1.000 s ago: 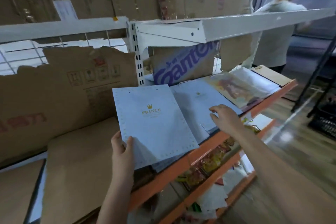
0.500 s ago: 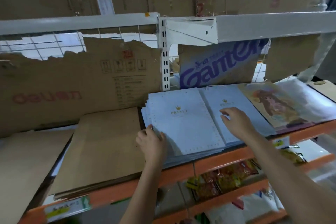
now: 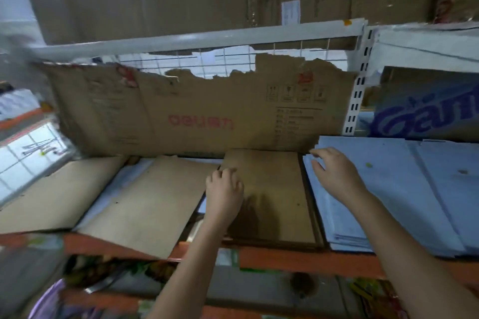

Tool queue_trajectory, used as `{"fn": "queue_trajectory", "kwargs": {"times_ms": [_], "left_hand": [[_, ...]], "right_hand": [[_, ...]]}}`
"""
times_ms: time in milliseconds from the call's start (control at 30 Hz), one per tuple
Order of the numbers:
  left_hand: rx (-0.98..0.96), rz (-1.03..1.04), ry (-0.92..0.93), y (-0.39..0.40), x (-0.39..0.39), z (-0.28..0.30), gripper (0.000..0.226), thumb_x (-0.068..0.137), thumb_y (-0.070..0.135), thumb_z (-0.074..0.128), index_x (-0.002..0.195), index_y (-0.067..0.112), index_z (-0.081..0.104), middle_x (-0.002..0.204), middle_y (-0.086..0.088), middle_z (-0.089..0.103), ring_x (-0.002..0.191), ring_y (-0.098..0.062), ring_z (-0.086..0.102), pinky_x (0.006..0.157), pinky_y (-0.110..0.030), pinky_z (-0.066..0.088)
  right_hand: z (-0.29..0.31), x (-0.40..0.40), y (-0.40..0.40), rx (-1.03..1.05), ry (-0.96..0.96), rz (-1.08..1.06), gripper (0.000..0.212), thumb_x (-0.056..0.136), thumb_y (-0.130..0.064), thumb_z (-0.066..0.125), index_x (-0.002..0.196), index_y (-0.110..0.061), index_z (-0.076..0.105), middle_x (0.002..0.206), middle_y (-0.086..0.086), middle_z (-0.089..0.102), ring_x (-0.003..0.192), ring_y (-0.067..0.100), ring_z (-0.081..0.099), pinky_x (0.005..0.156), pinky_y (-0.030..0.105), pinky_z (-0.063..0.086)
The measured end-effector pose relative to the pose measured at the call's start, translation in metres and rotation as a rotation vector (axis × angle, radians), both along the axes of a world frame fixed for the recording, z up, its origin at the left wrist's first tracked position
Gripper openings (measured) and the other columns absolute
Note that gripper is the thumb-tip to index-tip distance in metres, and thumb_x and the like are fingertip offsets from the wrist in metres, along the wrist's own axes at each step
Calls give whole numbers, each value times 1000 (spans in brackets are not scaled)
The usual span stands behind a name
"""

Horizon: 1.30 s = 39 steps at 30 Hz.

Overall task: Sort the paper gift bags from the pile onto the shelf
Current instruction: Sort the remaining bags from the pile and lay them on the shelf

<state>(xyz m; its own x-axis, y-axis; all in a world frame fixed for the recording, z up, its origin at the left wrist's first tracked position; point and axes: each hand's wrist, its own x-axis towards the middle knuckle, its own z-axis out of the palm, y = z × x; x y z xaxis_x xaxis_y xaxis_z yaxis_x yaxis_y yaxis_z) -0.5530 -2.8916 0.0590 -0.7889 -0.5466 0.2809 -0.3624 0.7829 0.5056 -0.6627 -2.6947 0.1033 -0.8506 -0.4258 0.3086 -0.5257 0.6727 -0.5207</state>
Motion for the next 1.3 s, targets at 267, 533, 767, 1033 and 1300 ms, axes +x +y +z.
{"fn": "queue_trajectory", "kwargs": {"times_ms": [267, 533, 767, 1033, 1300], "left_hand": [[-8, 271, -151, -183, 103, -20, 41, 89, 29, 41, 121, 11, 57, 123, -16, 57, 117, -34, 46, 96, -35, 29], [-48, 540, -297, -321, 181, -30, 36, 91, 23, 47, 121, 7, 57, 124, -22, 56, 117, -39, 46, 99, -40, 34], [46, 742, -459, -398, 223, -33, 55, 89, 45, 43, 131, 9, 46, 138, -22, 41, 127, -40, 34, 103, -48, 31], [70, 728, -391, -432, 238, -38, 64, 80, 57, 58, 115, 4, 56, 117, -24, 58, 115, -42, 47, 90, -44, 41], [816, 441, 57, -405, 250, -13, 34, 87, 24, 64, 112, 4, 54, 102, -22, 61, 76, -29, 58, 61, -33, 47]], "right_hand": [[-27, 84, -179, 72, -91, 263, 36, 96, -21, 42, 131, -11, 49, 131, 7, 49, 122, 21, 45, 97, 29, 37], [-69, 131, -269, 258, -287, 184, 52, 97, -30, 41, 142, -8, 30, 146, 9, 34, 133, 24, 34, 107, 31, 31], [-82, 154, -268, 393, -225, -81, 66, 94, -45, 40, 145, -9, 20, 150, 9, 26, 135, 30, 24, 110, 36, 25], [-83, 154, -274, -182, -496, -199, 75, 83, -11, 64, 146, -15, 23, 148, 9, 24, 132, 28, 35, 107, 41, 37], [-75, 153, -279, -769, -995, -137, 53, 88, 8, 48, 138, -6, 38, 116, 15, 61, 99, 23, 59, 77, 31, 48]]}}
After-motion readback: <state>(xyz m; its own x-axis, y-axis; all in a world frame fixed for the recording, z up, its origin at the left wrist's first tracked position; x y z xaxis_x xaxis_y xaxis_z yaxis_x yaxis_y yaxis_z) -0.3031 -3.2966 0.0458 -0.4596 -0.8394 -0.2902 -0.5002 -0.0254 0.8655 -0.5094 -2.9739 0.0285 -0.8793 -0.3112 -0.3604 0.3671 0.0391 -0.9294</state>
